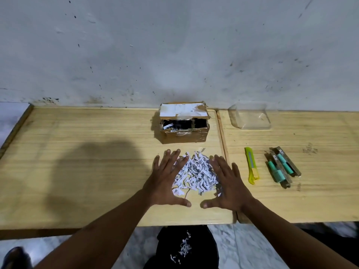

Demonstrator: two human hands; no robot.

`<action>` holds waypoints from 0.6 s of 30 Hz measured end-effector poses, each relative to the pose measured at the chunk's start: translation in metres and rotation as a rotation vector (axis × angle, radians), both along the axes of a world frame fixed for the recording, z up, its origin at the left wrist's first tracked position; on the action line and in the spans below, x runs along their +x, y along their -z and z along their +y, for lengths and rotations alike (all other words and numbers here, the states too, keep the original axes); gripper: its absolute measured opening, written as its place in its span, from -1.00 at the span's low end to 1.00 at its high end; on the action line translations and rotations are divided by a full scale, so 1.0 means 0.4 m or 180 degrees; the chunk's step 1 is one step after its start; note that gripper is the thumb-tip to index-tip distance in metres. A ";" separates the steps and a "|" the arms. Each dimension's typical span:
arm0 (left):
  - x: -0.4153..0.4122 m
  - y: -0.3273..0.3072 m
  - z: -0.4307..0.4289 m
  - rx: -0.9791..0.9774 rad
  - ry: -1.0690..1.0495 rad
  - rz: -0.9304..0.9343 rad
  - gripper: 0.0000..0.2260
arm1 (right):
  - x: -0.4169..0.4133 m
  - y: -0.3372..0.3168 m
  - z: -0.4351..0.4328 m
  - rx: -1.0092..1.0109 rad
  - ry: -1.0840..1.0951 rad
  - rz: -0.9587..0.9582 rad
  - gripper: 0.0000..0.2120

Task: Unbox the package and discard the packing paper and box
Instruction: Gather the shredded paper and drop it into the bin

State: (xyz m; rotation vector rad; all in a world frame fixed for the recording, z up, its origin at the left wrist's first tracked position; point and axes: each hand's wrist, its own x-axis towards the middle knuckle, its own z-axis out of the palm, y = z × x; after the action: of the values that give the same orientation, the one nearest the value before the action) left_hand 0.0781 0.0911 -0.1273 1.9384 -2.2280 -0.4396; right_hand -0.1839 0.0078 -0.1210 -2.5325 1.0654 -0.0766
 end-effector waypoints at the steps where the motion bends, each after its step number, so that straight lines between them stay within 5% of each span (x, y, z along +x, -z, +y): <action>1: -0.001 0.006 0.001 0.0032 0.0030 -0.0059 0.25 | 0.005 0.008 0.000 -0.0036 -0.0027 0.0043 0.31; 7: 0.010 0.033 -0.032 -0.0211 -0.0190 0.0161 0.16 | 0.043 0.015 -0.047 -0.0152 -0.0011 -0.0025 0.29; 12: 0.030 0.039 -0.084 -0.0434 0.0277 0.0102 0.20 | 0.083 0.015 -0.099 -0.0211 -0.0386 0.0042 0.25; 15: 0.035 0.056 -0.105 -0.0428 0.0386 -0.0023 0.09 | 0.097 0.043 -0.111 -0.0316 -0.0518 -0.0004 -0.01; 18: 0.038 0.079 -0.108 -0.0712 0.0310 0.0184 -0.27 | 0.102 0.067 -0.112 -0.0496 -0.0476 -0.0192 -0.30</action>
State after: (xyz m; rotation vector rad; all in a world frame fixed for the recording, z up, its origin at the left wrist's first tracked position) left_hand 0.0934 0.0481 -0.1589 1.6911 -2.2345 -0.2425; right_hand -0.1429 -0.0368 -0.1480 -2.7221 0.8750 -0.2005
